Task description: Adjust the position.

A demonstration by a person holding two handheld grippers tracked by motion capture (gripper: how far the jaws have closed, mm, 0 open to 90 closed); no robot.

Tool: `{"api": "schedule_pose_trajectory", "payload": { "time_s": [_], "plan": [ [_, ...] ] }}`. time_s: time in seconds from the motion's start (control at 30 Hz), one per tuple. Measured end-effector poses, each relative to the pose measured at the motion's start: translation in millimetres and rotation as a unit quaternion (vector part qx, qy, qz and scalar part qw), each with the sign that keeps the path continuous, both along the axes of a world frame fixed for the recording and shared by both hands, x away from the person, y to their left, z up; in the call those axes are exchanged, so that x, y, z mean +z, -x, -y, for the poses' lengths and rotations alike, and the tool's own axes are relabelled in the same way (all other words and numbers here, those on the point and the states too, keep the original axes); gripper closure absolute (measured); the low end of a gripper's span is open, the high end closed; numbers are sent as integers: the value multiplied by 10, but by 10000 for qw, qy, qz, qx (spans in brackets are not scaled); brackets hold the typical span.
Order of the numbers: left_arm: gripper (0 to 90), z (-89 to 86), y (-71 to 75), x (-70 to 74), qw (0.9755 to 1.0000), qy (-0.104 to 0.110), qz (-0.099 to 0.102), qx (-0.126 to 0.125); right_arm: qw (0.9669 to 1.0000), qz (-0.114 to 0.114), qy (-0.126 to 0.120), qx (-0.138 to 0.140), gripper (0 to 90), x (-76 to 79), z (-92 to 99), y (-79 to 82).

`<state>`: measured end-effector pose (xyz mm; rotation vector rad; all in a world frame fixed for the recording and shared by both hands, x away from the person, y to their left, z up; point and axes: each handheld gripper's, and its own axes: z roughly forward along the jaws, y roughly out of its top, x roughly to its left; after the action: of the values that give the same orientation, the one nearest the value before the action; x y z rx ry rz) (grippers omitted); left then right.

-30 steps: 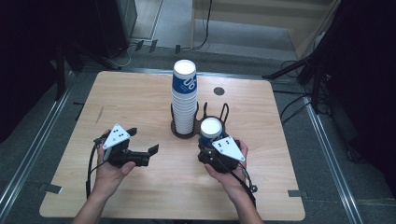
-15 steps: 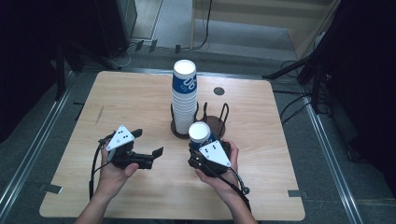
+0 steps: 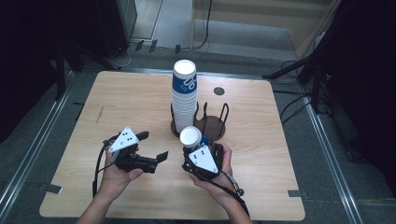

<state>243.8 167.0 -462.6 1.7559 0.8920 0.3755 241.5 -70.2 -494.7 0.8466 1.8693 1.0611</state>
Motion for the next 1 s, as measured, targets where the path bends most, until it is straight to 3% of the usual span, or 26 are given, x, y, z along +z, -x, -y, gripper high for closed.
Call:
{"api": "schedule_pose_trajectory", "payload": {
  "time_s": [0.2, 0.67, 1.0],
  "plan": [
    [0, 39, 7, -2, 9997, -105, -25, -235, 9996, 120, 251, 95, 210, -44, -72, 41],
    [63, 104, 42, 2, 9986, -51, -4, -527, 9968, 285, 673, 307, 210, -124, -180, 102],
    [119, 133, 52, -16, 9978, -113, -19, -646, 9904, 513, 1133, 598, 210, -178, -264, 173]
  ]
}}
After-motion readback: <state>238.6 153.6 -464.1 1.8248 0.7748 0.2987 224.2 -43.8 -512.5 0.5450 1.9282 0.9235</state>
